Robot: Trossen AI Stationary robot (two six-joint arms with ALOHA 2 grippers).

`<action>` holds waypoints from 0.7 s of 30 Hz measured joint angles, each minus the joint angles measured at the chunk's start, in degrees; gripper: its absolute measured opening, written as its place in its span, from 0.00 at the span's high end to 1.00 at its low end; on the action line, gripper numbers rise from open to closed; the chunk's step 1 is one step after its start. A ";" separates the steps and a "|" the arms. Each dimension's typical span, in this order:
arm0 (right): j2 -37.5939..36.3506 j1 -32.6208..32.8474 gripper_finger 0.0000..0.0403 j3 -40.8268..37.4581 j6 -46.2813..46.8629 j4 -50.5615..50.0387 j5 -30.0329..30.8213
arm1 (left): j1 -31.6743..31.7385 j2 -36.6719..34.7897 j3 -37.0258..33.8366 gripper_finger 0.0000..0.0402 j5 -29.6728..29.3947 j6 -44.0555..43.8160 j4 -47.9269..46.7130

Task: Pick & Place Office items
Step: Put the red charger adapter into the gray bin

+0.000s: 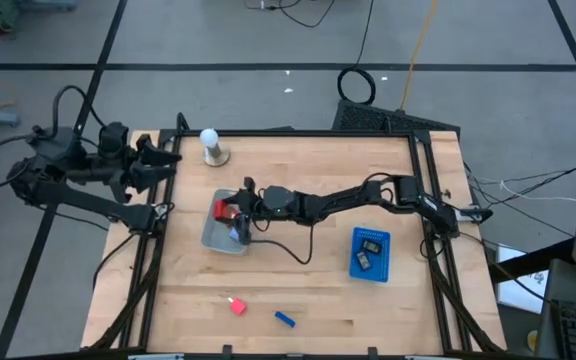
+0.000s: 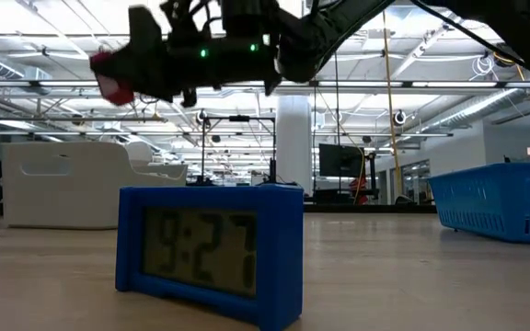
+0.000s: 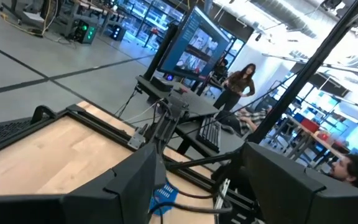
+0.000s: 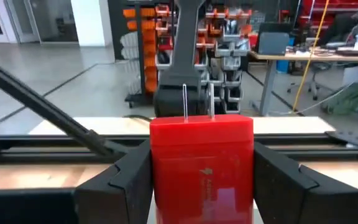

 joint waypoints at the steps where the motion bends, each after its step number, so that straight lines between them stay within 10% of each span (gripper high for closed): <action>1: 0.27 -0.07 0.49 -0.03 0.15 -0.46 -0.27 | 0.00 0.03 0.00 0.40 0.00 0.02 -0.24; 21: 1.85 -2.79 0.49 -2.35 -1.93 -2.30 -0.41 | 0.00 0.03 -0.01 0.40 -0.03 -0.66 -1.08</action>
